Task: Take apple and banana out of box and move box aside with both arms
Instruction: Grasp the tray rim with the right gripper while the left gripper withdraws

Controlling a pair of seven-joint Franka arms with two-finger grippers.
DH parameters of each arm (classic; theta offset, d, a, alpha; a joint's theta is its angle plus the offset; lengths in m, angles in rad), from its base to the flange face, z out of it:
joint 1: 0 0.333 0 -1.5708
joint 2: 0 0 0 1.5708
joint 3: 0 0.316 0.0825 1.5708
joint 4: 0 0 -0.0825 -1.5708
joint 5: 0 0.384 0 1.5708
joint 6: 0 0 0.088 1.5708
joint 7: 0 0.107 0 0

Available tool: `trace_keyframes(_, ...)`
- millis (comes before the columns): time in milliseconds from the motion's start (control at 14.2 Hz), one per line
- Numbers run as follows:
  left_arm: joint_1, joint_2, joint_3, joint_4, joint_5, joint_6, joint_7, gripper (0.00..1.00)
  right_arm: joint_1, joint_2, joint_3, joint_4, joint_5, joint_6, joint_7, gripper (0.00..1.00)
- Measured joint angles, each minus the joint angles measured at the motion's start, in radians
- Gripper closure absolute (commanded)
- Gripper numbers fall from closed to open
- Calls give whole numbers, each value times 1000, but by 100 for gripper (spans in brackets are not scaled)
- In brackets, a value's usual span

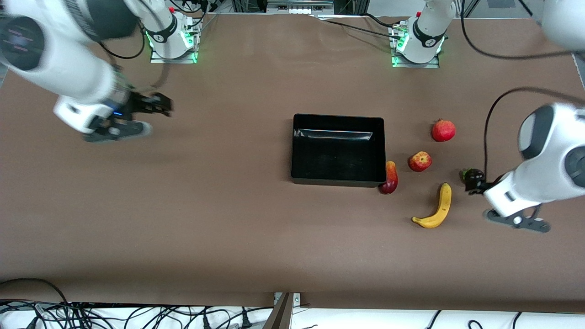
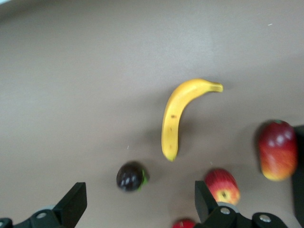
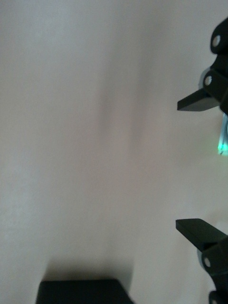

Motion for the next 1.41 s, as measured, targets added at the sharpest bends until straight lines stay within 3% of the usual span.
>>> trace_keyframes(281,-6,-151,37,15,-185,-137,-1,0,85,103,1,-6,117,164,119,0)
trace_keyframes(352,-33,-191,90,11,-250,-147,-5,0,100,123,1,-10,127,209,142,0)
trace_keyframes(563,-239,-323,389,-71,-400,-122,-13,0,185,190,3,-38,133,390,299,0)
trace_keyframes(633,-290,-367,454,-124,-410,-84,-16,0,223,217,4,-43,133,441,352,0)
trace_keyframes(844,-376,-497,555,-308,-412,49,-18,0,327,299,4,-48,133,574,484,0)
trace_keyframes(1056,-421,-562,588,-407,-412,79,-18,0,409,388,3,-49,108,702,590,0)
trace_keyframes(1267,-423,-561,591,-416,-412,86,-19,0,444,453,3,-47,60,774,655,5)
trace_keyframes(1337,-423,-562,591,-417,-412,86,-19,0,448,467,2,-47,57,789,659,16)
trace_keyframes(1407,-423,-562,591,-417,-412,86,-20,0,451,478,2,-47,56,799,659,33)
